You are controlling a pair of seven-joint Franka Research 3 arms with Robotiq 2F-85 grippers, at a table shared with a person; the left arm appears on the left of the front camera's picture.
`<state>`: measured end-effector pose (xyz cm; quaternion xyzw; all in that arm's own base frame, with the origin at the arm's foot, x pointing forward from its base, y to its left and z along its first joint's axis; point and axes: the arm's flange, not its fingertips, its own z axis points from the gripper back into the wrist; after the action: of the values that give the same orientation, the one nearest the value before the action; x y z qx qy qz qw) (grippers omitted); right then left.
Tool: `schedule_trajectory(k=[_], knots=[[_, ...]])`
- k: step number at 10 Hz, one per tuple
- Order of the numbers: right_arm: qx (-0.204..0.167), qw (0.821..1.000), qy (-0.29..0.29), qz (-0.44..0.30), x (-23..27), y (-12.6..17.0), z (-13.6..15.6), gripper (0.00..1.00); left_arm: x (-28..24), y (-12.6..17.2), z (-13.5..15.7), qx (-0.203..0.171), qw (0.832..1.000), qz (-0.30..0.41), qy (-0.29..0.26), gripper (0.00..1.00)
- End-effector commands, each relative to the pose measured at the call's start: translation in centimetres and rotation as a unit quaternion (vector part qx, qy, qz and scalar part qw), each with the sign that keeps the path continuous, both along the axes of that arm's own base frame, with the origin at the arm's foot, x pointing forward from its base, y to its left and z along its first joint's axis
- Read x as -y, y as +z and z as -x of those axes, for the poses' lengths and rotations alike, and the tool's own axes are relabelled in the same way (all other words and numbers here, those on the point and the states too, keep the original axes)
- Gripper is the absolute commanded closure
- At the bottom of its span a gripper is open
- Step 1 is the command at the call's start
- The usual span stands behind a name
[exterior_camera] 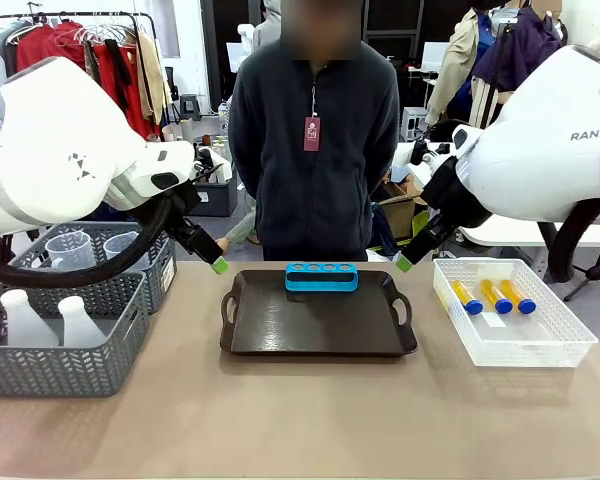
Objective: Prepare the laboratory tools.
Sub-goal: Pick up one Small flask and place it on the Handle tray.
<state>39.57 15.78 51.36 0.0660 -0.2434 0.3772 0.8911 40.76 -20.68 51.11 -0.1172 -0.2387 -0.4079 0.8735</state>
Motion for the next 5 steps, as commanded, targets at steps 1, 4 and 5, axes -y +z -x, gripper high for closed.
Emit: schedule_trajectory(k=[1, 4, 5], knots=[[-0.013, 0.999, 0.028, -0.014, -0.6, 1.0, 0.0, 0.0, 0.7, 1.5, -0.1, -0.02, 0.999, 0.018, -0.03, 0.0], [-0.02, 0.998, 0.056, -0.029, -1.3, 4.0, 0.0, 0.0, 1.7, 4.4, 0.2, -0.004, 0.996, 0.053, -0.069, 0.0], [-0.016, 0.998, 0.058, -0.031, -1.3, 4.9, -0.1, 0.0, 1.9, 5.6, 0.5, 0.001, 0.995, 0.058, -0.083, 0.0]])
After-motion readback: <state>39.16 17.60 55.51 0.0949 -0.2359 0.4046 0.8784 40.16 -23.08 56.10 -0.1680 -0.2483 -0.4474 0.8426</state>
